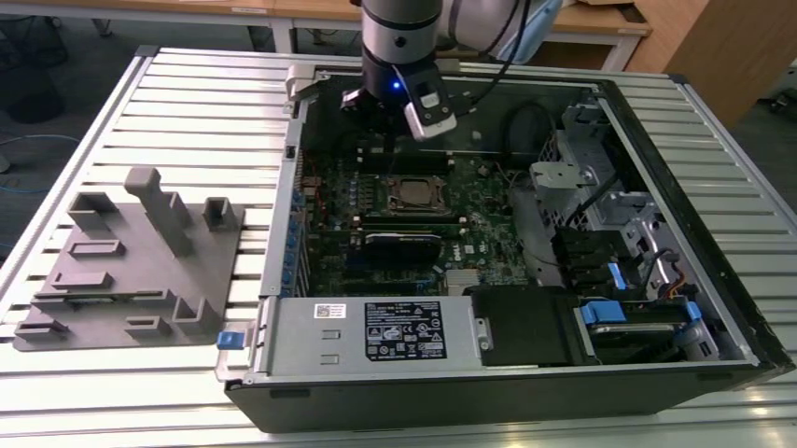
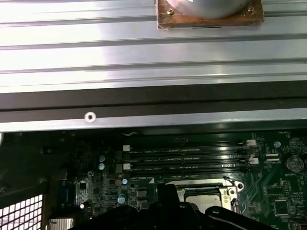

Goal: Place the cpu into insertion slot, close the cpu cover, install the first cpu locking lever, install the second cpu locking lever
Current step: 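Install the first cpu locking lever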

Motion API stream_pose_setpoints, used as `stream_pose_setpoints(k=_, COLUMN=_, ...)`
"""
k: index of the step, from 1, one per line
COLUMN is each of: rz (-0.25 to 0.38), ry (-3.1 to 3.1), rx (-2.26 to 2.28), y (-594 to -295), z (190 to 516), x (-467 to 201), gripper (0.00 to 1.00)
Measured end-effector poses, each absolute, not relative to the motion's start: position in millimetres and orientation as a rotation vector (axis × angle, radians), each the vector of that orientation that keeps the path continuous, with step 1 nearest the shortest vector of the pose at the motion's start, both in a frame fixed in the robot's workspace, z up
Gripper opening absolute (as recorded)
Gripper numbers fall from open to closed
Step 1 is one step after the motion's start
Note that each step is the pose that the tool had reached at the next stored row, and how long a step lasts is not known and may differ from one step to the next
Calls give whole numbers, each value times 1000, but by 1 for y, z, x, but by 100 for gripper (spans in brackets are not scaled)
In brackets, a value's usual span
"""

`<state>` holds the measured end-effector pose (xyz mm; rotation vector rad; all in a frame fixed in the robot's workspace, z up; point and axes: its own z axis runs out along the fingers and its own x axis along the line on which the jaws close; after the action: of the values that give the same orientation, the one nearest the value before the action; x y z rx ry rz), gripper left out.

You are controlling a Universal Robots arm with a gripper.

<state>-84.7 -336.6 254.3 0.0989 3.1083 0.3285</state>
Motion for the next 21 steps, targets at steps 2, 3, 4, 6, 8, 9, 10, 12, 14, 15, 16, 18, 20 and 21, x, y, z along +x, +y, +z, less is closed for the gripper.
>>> stream_pose_setpoints(k=2, rz=328, ry=3109, rx=99, y=-337, z=254, x=-81, gripper=11)
stream_pose_setpoints(k=3, rz=328, ry=3109, rx=99, y=-337, z=254, x=-80, gripper=11)
stream_pose_setpoints(k=4, rz=329, ry=3109, rx=99, y=-337, z=254, x=-79, gripper=11)
stream_pose_setpoints(k=6, rz=329, ry=3109, rx=99, y=-337, z=254, x=-79, gripper=11)
stream_pose_setpoints(k=8, rz=329, ry=3109, rx=99, y=-337, z=254, x=-78, gripper=11)
stream_pose_setpoints(k=9, rz=328, ry=3109, rx=99, y=-337, z=254, x=-78, gripper=11)
stream_pose_setpoints(k=10, rz=328, ry=3109, rx=99, y=-337, z=254, x=-78, gripper=11)
stream_pose_setpoints(k=12, rz=329, ry=3109, rx=99, y=-337, z=254, x=-78, gripper=11)
stream_pose_setpoints(k=14, rz=329, ry=3109, rx=99, y=-337, z=254, x=-78, gripper=11)
stream_pose_setpoints(k=15, rz=328, ry=3109, rx=99, y=-337, z=254, x=-78, gripper=11)
stream_pose_setpoints(k=16, rz=328, ry=3109, rx=99, y=-337, z=254, x=-78, gripper=11)
stream_pose_setpoints(k=18, rz=328, ry=3109, rx=99, y=-337, z=254, x=-76, gripper=11)
stream_pose_setpoints(k=20, rz=328, ry=3109, rx=99, y=-337, z=254, x=-74, gripper=11)
stream_pose_setpoints(k=21, rz=329, ry=3109, rx=99, y=-337, z=254, x=-72, gripper=11)
